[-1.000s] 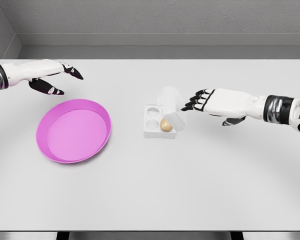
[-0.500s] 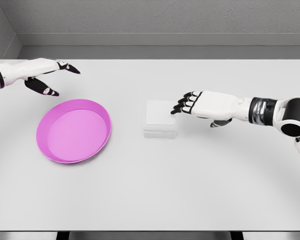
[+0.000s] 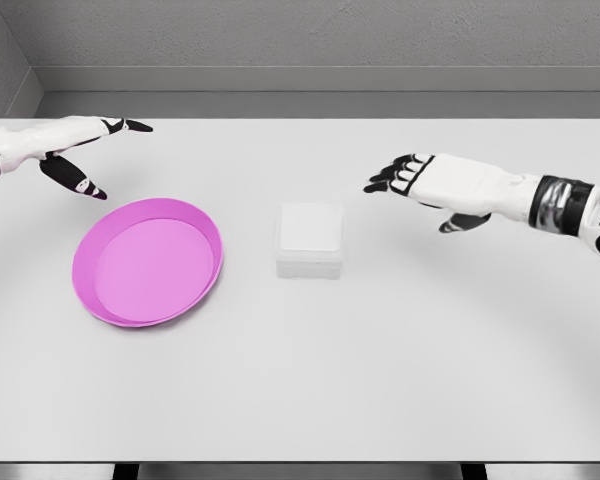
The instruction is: Pack egg into the box and close the box lid
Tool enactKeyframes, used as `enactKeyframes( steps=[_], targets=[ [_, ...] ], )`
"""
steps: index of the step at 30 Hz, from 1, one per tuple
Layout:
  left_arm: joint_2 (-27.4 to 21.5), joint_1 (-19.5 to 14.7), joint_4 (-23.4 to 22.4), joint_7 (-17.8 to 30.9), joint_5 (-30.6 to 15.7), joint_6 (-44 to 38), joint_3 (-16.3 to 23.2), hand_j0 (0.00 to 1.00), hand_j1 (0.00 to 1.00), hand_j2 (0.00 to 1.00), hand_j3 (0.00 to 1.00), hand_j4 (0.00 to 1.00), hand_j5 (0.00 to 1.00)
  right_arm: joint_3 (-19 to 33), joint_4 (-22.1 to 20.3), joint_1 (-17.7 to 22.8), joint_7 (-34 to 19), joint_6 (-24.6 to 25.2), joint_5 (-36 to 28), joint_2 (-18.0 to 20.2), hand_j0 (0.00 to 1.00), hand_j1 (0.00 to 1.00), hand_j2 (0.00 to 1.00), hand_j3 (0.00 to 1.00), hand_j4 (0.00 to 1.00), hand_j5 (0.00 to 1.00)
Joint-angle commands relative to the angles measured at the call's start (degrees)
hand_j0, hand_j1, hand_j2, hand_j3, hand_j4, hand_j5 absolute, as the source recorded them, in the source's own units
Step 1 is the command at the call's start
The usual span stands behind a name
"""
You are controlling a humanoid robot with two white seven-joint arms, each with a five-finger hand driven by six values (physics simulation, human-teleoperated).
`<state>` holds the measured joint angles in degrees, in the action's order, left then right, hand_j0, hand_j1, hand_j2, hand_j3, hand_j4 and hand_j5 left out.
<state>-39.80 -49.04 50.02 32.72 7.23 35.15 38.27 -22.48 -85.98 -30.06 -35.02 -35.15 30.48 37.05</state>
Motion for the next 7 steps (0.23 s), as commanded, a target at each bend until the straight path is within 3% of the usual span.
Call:
enactKeyframes(
  steps=[1,7],
  targets=[
    [0.2,0.0,0.0,0.0,-0.5,-0.1,0.0,1.0,1.0,1.0,1.0,1.0,1.0,2.4,1.5,0.0,0.0,0.2,-1.9,1.4,1.0,1.0,1.0,1.0,1.0,1.0],
    [0.2,0.0,0.0,0.0,-0.5,-0.1,-0.1,1.0,1.0,1.0,1.0,1.0,1.0,3.5,2.3,0.0,0.0,0.2,-1.9,1.5,1.0,1.0,1.0,1.0,1.0,1.0]
  ],
)
